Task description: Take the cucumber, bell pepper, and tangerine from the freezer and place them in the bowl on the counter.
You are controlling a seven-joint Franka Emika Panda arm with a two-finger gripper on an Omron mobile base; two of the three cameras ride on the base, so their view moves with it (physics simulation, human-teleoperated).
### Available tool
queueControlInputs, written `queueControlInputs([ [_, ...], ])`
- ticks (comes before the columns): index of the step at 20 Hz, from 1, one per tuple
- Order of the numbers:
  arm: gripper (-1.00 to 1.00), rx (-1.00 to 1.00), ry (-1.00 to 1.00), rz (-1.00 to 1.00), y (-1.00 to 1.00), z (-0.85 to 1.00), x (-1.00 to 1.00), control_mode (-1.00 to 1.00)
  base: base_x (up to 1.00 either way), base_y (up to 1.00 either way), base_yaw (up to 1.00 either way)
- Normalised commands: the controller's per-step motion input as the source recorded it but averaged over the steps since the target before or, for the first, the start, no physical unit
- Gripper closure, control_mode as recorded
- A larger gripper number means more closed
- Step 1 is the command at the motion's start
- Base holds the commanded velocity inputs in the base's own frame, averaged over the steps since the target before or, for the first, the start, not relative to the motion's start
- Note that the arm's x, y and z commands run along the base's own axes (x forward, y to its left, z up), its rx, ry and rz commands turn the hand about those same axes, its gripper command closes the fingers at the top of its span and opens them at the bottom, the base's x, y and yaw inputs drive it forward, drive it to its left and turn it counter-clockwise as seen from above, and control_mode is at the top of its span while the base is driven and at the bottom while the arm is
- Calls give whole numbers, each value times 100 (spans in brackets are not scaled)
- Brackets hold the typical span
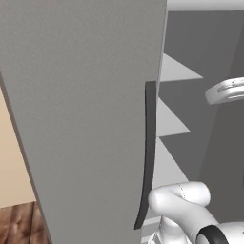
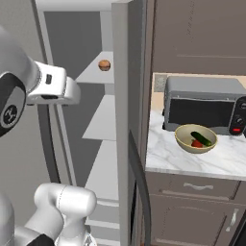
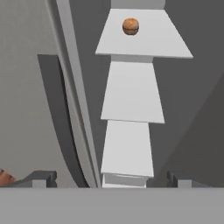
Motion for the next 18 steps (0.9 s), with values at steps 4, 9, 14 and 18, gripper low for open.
queueControlInputs([
  [4, -100, 0, -6, 6, 0, 0, 41, -100, 0, 0, 0],
  [9, -100, 0, -6, 4, 0, 0, 34, -100, 0, 0, 0],
  [14, -100, 0, -8, 4, 0, 0, 35, -100, 0, 0, 0],
  [18, -100, 0, -4, 2, 0, 0, 38, -100, 0, 0, 0],
])
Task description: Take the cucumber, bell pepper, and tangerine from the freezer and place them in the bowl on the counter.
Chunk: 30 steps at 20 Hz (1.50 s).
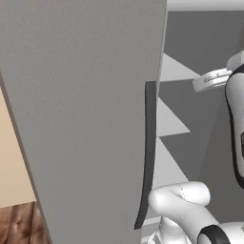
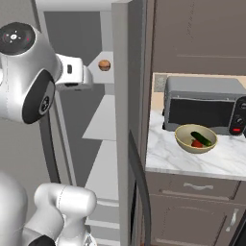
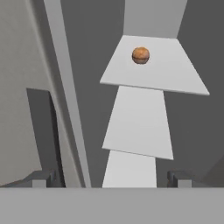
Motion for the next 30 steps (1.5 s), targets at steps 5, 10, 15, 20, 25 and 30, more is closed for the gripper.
queueControlInputs([
  [5, -100, 0, -3, 0, 0, 0, 35, -100, 0, 0, 0],
  [10, -100, 0, 0, 0, 0, 0, 21, -100, 0, 0, 0],
  [15, -100, 0, 0, 0, 0, 0, 31, -100, 0, 0, 0],
  [20, -100, 1, 0, 1, -3, 0, 46, -100, 0, 0, 0],
  [25, -100, 1, 0, 4, -3, 0, 47, -100, 0, 0, 0],
  [30, -100, 1, 0, 6, -2, 0, 50, -100, 0, 0, 0],
])
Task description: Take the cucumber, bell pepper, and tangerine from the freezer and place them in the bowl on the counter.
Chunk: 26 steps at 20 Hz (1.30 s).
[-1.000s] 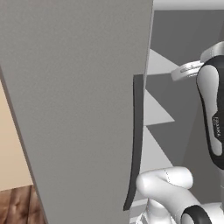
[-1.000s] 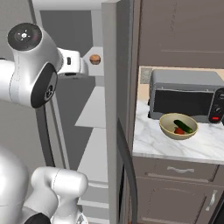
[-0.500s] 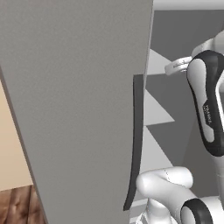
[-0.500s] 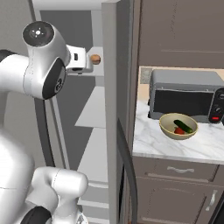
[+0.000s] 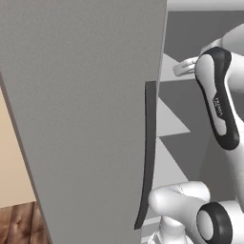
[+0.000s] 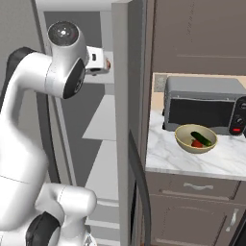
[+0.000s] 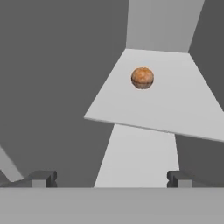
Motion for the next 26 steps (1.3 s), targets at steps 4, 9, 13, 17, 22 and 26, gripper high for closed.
queueControlInputs([
  [4, -100, 0, 0, 6, 0, 0, 51, -100, 0, 0, 0],
  [9, -100, 0, 0, 7, 0, -2, 48, -100, 0, 0, 0],
  [13, -100, 0, 0, 6, 0, -7, 43, -100, 0, 0, 0],
  [17, -100, 0, 0, 5, 0, -12, 36, -100, 0, 0, 0],
  [22, -100, 0, 0, 1, 0, -9, 28, -100, 0, 0, 0],
  [26, -100, 0, 0, 0, 0, -9, 27, -100, 0, 0, 0],
])
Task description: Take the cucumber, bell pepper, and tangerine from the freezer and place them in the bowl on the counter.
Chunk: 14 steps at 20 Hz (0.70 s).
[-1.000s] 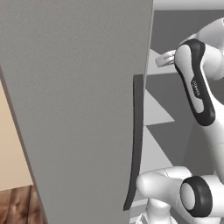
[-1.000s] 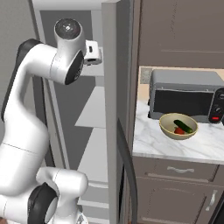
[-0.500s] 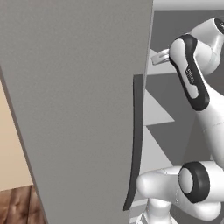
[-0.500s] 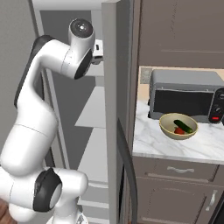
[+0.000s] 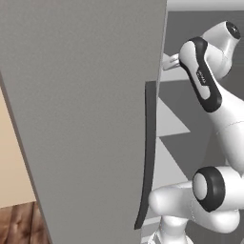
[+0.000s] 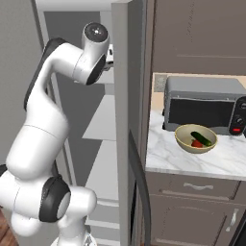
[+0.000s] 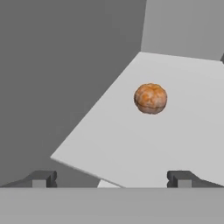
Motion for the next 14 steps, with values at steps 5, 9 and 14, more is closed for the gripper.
queueControlInputs([
  [5, -100, 0, 0, 0, 0, -12, 38, -100, 0, 0, 0],
  [9, -100, 0, 0, 0, 0, -12, 45, -100, 0, 0, 0],
  [14, -100, 0, 0, 0, 0, -12, 40, -100, 0, 0, 0],
])
